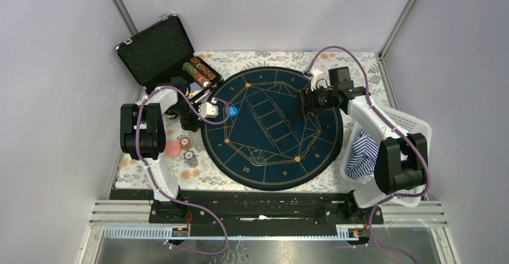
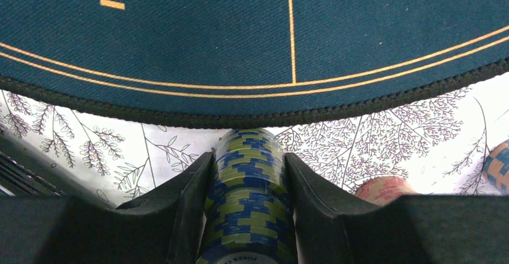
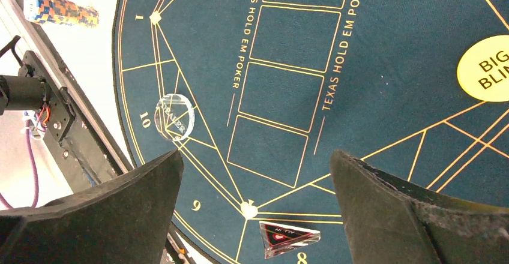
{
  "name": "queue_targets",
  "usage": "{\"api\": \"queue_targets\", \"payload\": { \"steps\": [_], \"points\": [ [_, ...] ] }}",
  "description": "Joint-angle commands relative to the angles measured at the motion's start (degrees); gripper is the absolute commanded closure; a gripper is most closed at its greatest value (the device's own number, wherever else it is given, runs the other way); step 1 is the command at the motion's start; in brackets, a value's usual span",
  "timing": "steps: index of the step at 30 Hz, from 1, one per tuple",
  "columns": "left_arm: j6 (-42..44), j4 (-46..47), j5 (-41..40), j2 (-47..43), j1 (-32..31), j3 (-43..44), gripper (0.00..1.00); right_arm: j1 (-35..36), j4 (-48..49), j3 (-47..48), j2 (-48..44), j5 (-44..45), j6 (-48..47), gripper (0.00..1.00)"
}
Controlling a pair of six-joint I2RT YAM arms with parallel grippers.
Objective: Distribute texas hold em gaming equipment
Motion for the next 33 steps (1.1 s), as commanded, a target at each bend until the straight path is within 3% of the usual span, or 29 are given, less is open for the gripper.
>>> {"api": "queue_targets", "payload": {
  "steps": [1, 5, 9, 17, 24, 33],
  "points": [
    [-1.9, -0.1, -1.1, -1.2, -1.1, 0.6, 0.71, -0.5, -0.1, 2.3, -0.2, -2.2, -0.9, 0.0],
    [-2.2, -4.1, -2.3, -2.2, -2.5, 3.1, 0.91, -0.7, 0.0, 2.2, -0.7, -2.6, -0.7, 0.0],
    [-3.8, -7.7, -1.9, -2.5, -3.1, 8.4, 1.0, -1.4, 0.1, 2.2, -1.3, -3.8, -0.2, 0.0],
    [-13.0, -16.1, -0.5, 1.1, -8.3, 23.0, 1.0, -3.2, 0.3, 2.4, -2.3, -5.1, 1.1, 0.0],
    [-23.7, -15.6, -4.2, 6.3, -19.5, 32.3, 0.98, -5.3, 0.4, 2.6, -2.6, -3.7, 2.5, 0.0],
    [-31.4, -15.4, -8.7, 18.0, -31.2, 43.8, 0.96, -8.1, 1.8, 1.9, -4.8, -2.0, 4.2, 0.0]
  ]
}}
